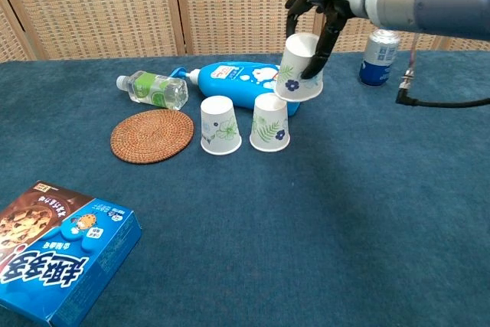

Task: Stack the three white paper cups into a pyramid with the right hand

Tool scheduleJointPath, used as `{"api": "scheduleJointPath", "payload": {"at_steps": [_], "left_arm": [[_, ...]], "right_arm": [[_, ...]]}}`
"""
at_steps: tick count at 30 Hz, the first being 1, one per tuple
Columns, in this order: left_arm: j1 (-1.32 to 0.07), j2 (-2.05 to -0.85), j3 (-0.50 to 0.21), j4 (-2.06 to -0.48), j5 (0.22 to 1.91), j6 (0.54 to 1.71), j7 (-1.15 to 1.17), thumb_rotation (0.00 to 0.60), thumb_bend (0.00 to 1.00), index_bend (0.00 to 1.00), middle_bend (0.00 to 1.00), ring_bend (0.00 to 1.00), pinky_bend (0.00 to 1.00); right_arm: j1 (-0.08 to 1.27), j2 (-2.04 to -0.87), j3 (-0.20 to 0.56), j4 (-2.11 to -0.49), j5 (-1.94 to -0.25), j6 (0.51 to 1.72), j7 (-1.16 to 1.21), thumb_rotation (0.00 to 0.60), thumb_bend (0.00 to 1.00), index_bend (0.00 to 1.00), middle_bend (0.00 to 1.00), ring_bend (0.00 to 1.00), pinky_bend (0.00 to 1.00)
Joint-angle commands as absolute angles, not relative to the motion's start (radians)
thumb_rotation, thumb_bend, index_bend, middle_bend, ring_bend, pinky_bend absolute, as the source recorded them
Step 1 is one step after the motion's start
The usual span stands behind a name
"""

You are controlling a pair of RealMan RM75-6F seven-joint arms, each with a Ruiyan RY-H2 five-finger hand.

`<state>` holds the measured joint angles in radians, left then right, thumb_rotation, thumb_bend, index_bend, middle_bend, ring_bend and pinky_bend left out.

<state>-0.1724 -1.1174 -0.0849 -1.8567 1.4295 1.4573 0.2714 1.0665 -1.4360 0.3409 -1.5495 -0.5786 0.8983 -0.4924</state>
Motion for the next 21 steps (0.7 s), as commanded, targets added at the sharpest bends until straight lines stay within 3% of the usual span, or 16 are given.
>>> {"api": "scheduleJointPath", "payload": {"at_steps": [1,21], "left_arm": [[-0.171,-1.116,-0.086,-1.855,1.427,1.458,0.266,0.6,0.23,0.06,0.0,0.0,0.08],[-0.184,-1.122,-0.09,-1.843,1.396,1.427,0.267,0.6,0.23,0.07,0.0,0.0,0.08]], "right_arm": [[1.098,-1.465,0.341,-1.535,-0.558,0.897,-0.513,0.6,0.15,0.52,0.0,0.0,0.07],[1.198,-1.564,0.342,-1.399,-0.519,0.835,-0.503,0.6,0.15,0.52,0.0,0.0,0.07]]}}
